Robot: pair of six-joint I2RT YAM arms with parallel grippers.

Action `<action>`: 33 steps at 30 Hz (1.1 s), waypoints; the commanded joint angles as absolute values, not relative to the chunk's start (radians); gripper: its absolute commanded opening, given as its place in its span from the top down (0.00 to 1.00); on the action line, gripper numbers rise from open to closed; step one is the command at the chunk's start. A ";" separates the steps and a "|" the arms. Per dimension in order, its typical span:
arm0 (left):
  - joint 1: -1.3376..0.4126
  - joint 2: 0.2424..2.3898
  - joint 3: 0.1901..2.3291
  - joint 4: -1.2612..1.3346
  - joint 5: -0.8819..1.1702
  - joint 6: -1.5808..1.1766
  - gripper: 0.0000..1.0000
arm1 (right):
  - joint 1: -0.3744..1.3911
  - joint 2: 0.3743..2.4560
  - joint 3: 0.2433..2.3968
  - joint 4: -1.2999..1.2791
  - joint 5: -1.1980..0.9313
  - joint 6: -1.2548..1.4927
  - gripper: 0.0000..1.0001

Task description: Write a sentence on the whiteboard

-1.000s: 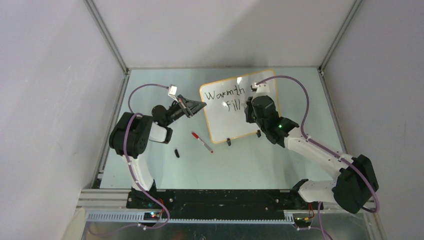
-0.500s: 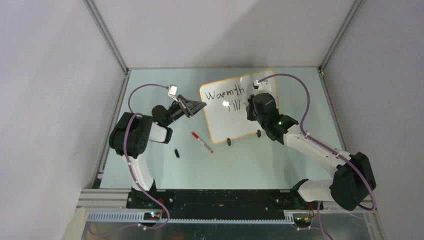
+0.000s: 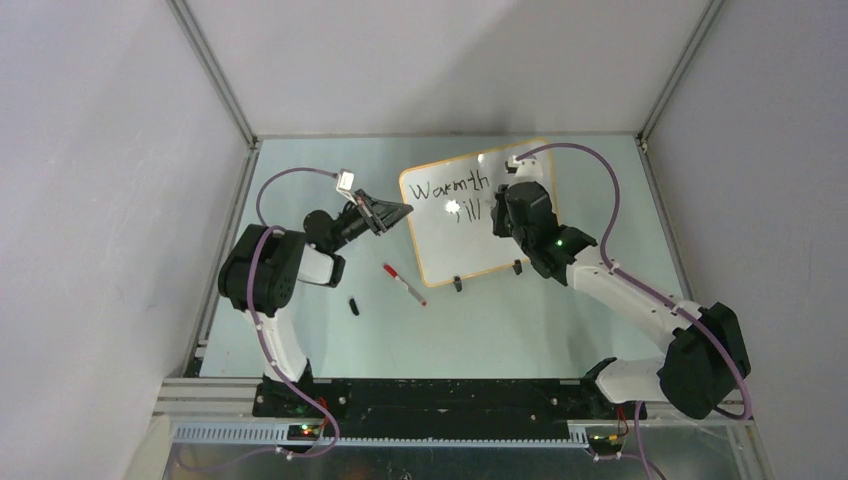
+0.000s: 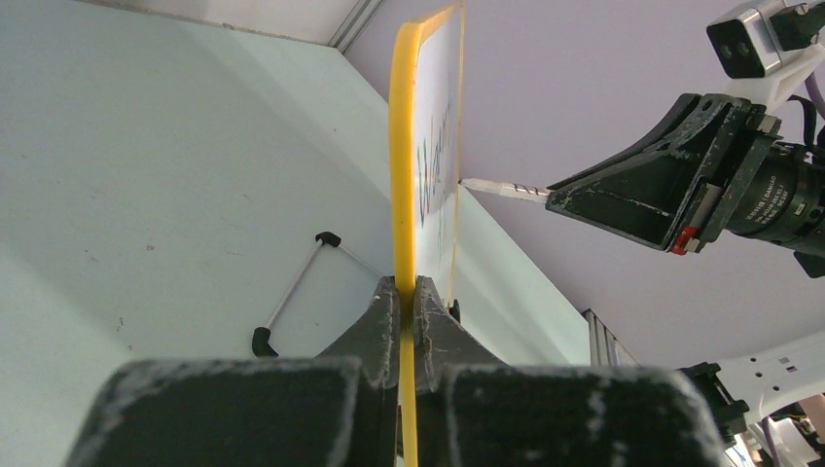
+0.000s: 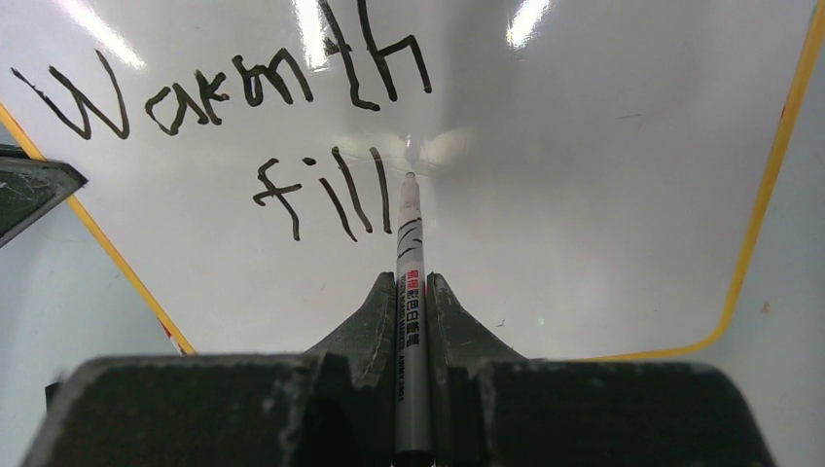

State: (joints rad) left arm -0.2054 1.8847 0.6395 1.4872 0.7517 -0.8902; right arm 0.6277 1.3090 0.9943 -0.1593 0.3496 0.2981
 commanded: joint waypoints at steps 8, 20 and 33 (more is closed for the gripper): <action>-0.212 1.858 0.630 1.529 0.767 -0.848 1.00 | 0.618 1.337 1.059 -0.154 0.369 0.300 1.00; -0.211 1.858 0.630 1.530 0.768 -0.845 1.00 | 0.615 1.378 1.087 -0.177 0.348 0.299 1.00; -0.211 1.857 0.630 1.529 0.770 -0.845 1.00 | 0.615 1.371 1.087 -0.193 0.301 0.293 1.00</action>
